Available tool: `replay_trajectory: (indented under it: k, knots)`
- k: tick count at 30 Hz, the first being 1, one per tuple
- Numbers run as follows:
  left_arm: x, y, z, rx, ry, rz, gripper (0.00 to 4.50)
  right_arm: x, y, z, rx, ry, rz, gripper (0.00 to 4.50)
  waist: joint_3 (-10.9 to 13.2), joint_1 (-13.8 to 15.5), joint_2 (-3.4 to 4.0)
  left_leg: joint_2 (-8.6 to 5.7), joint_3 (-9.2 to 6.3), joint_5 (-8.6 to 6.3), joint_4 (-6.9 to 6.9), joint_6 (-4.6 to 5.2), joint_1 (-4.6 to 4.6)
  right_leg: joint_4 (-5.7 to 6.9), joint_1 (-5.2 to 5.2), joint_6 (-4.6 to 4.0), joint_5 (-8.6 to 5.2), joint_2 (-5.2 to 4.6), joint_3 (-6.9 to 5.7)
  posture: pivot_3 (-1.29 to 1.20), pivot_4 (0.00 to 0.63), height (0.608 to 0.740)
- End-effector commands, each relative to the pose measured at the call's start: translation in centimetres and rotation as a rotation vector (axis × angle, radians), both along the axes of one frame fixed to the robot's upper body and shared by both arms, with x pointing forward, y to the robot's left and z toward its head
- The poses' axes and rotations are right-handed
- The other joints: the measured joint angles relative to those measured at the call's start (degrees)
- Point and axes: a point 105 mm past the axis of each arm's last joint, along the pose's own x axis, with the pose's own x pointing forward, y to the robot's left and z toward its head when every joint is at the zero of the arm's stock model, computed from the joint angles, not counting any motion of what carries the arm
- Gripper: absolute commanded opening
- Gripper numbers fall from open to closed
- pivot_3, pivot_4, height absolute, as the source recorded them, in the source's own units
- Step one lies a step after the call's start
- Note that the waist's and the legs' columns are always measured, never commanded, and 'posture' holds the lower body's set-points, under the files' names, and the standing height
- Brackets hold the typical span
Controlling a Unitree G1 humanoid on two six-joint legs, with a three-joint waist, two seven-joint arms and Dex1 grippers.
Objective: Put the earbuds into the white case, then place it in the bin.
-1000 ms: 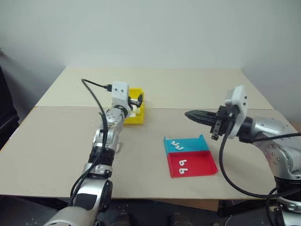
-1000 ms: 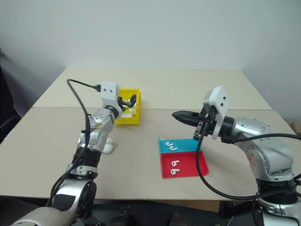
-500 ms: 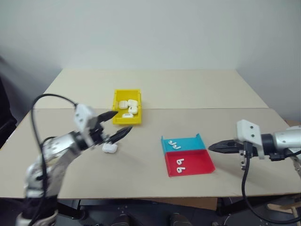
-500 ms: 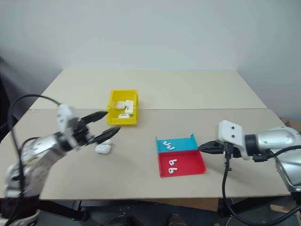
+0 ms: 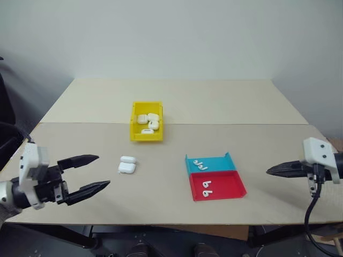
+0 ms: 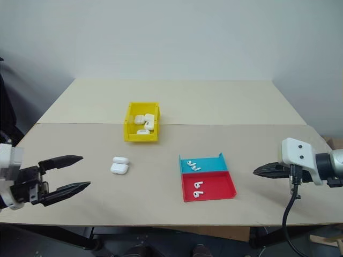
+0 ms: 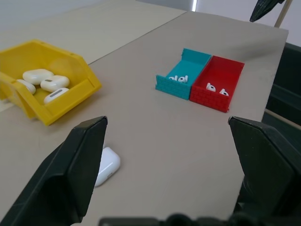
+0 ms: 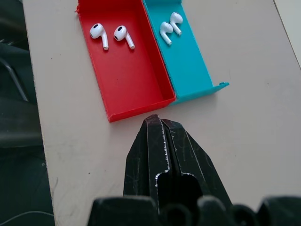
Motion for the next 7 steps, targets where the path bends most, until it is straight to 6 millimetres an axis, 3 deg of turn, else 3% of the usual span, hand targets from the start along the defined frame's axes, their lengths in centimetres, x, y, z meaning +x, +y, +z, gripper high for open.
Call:
replay_trajectory:
  k: [1, 7]
  knots:
    - [-0.39, 0.07, 1.21, 0.025, -0.055, -0.002, 4.48, -0.03, 0.0, 1.65, -0.013, -0.062, 0.02, 0.0, 0.0, 0.0, 0.0, 0.0, 0.0, 0.0, 0.0, 0.0, 0.0, 0.0, 0.0, 0.0, 0.0, 0.0, 0.0, 0.0, 0.15, 0.74]
    - [-0.4, -0.01, 0.88, 0.051, -0.056, -0.001, 4.48, 0.24, 0.25, 1.77, -0.014, -0.075, 0.026, 0.0, 0.0, 0.0, 0.0, 0.0, 0.03, -0.01, -0.01, -0.01, -0.03, -0.01, -0.02, -0.02, -0.02, -0.01, 0.01, 0.0, 0.15, 0.74]
